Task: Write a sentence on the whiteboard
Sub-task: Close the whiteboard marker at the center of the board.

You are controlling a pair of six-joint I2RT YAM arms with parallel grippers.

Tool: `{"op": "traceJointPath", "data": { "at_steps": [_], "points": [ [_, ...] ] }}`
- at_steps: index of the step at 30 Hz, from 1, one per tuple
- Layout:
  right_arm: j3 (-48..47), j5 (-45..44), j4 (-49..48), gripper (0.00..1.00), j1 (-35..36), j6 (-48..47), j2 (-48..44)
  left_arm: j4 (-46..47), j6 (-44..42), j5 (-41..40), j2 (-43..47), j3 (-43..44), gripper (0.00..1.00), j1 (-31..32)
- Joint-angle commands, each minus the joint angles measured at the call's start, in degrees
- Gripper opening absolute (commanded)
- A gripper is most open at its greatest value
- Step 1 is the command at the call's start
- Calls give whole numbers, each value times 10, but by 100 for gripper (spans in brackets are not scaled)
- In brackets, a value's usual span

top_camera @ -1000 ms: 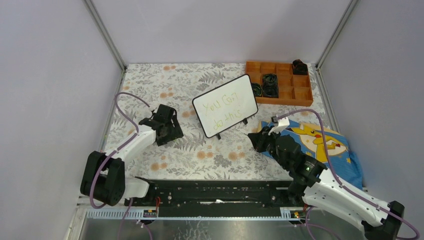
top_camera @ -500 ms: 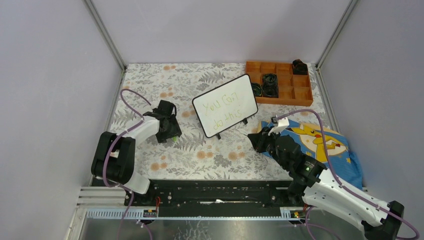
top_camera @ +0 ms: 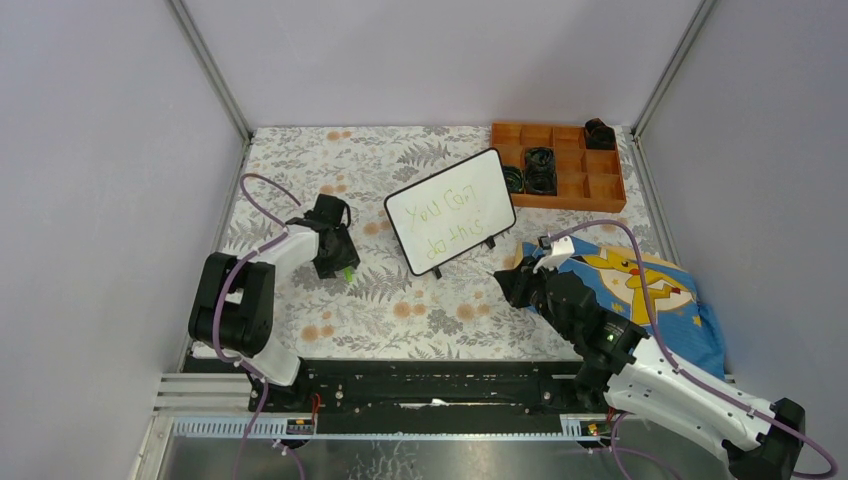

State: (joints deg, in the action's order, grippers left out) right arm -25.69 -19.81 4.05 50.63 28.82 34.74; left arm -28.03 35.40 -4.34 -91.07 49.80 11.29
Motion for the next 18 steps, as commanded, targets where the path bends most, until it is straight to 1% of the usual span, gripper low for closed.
{"op": "traceJointPath", "data": {
  "at_steps": [1,8,18],
  "points": [
    [-1,-2,-23,0,4,5,-8,17,-6,0,-16,5,59,-4],
    [-3,-11,-19,0,4,-3,-14,2,-11,-23,-34,12,55,5],
    [-11,-22,-1,0,4,-18,-27,-25,-20,-66,-54,23,55,42]
  ]
}}
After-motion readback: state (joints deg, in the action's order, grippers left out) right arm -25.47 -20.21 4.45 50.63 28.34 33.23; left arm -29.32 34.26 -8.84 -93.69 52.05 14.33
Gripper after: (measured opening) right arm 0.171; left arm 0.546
